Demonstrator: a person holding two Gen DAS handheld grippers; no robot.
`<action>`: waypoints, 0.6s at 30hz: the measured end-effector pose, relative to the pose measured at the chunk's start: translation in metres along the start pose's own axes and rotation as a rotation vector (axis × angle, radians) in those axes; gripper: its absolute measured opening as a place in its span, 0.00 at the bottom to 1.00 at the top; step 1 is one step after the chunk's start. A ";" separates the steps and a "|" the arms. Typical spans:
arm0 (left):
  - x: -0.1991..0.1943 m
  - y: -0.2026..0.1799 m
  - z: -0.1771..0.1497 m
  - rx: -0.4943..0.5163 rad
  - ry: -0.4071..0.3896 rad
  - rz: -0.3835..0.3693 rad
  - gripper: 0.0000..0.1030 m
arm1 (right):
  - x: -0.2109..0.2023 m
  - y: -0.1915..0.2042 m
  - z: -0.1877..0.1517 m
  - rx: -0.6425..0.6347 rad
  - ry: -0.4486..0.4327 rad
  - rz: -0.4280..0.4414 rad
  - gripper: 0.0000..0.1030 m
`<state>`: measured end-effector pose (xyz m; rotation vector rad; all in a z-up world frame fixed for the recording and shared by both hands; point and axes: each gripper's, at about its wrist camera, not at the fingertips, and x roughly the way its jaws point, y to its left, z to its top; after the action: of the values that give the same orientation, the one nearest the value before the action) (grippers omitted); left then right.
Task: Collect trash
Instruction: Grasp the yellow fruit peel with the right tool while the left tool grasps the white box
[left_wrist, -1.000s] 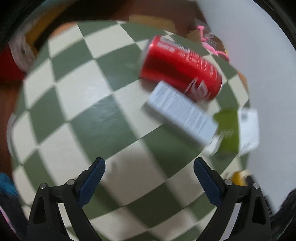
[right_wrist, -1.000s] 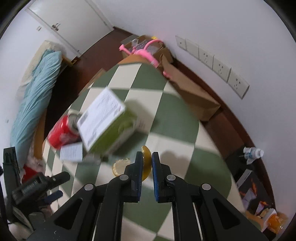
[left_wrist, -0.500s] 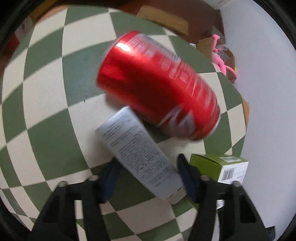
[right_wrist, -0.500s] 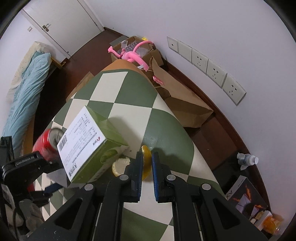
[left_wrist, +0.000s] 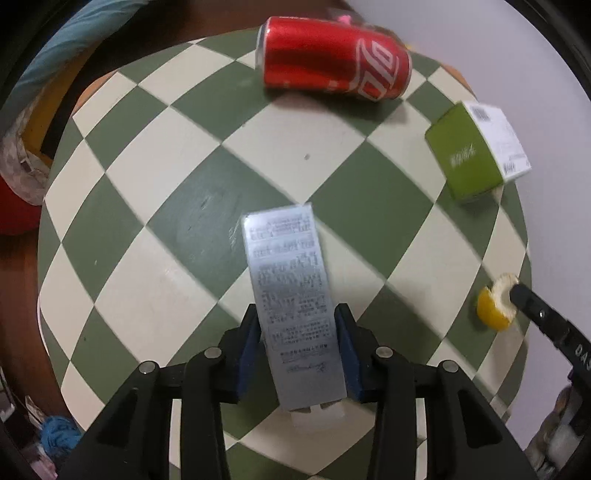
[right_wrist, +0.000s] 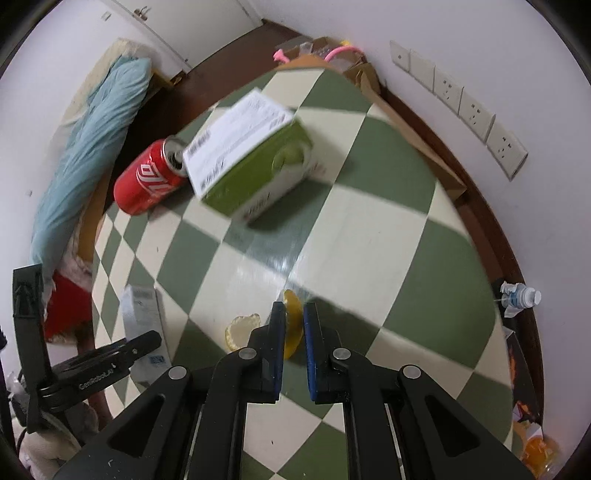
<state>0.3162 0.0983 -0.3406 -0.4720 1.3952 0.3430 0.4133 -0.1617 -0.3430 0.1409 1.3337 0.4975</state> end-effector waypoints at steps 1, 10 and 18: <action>0.001 0.004 0.000 -0.016 0.002 -0.017 0.39 | 0.002 -0.001 -0.002 0.014 0.008 -0.001 0.13; 0.005 0.010 -0.004 -0.114 -0.042 -0.011 0.35 | 0.009 0.007 -0.018 0.008 0.000 -0.021 0.39; -0.010 -0.004 -0.034 -0.011 -0.146 0.106 0.30 | 0.006 0.030 -0.034 -0.090 -0.039 -0.082 0.13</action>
<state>0.2880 0.0782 -0.3337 -0.3750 1.2794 0.4629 0.3738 -0.1389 -0.3459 0.0212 1.2715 0.4818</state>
